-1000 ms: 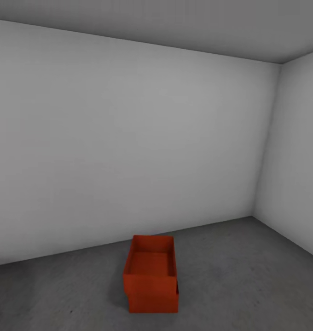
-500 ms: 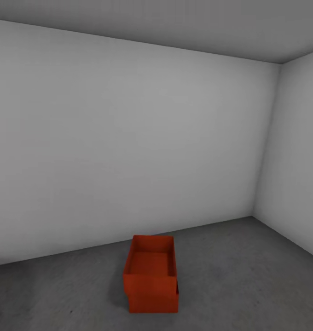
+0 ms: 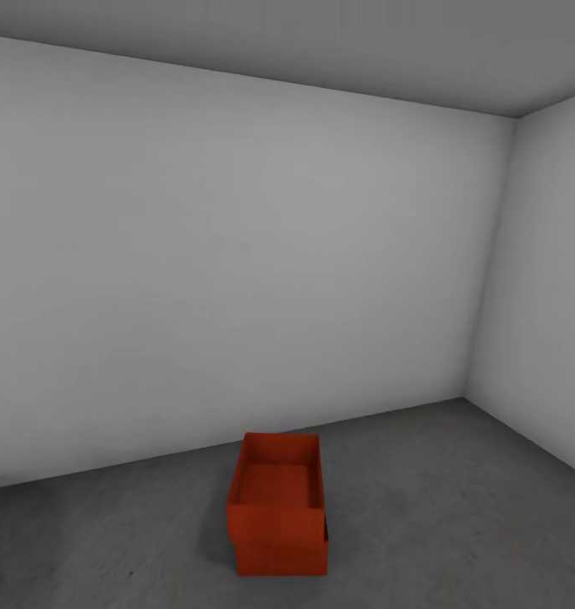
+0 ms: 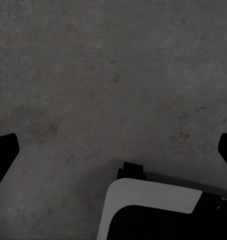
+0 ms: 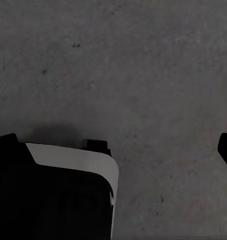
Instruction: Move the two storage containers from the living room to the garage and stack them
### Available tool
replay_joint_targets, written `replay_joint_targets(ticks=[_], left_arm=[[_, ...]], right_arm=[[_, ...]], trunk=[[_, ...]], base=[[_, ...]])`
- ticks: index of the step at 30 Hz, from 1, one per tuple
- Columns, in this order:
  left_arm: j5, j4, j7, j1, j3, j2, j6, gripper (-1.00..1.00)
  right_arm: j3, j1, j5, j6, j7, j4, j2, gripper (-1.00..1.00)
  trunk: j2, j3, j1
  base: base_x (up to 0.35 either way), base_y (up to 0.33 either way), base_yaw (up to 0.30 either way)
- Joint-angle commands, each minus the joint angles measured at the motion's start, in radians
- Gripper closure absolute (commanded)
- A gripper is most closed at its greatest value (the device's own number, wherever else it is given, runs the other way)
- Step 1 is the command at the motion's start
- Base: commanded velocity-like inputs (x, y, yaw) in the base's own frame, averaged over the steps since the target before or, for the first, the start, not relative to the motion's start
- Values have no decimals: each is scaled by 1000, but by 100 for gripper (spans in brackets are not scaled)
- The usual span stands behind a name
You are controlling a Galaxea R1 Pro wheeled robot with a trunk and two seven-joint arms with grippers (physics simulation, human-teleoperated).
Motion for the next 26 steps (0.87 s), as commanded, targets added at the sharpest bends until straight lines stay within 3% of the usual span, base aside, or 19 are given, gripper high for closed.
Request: replay_joint_targets(ticks=[1,14,26], left_arm=[[6,1,-1,-1,5,0,-4,-100],[6,1,-1,-1,5,0,-4,-100],[6,1,-1,-1,5,0,-4,-100]], right_arm=[[8,-1,-7,-5,-1,3,1,-100],[7,-1,-7,-5,-2,3,1,-100],[18,-1,-1,-6,-10,3,16,-100]], trunk=[[-1,-1,0],[-1,-1,0],[-1,-1,0]], base=[[0,0,0],[0,0,0],[0,0,0]])
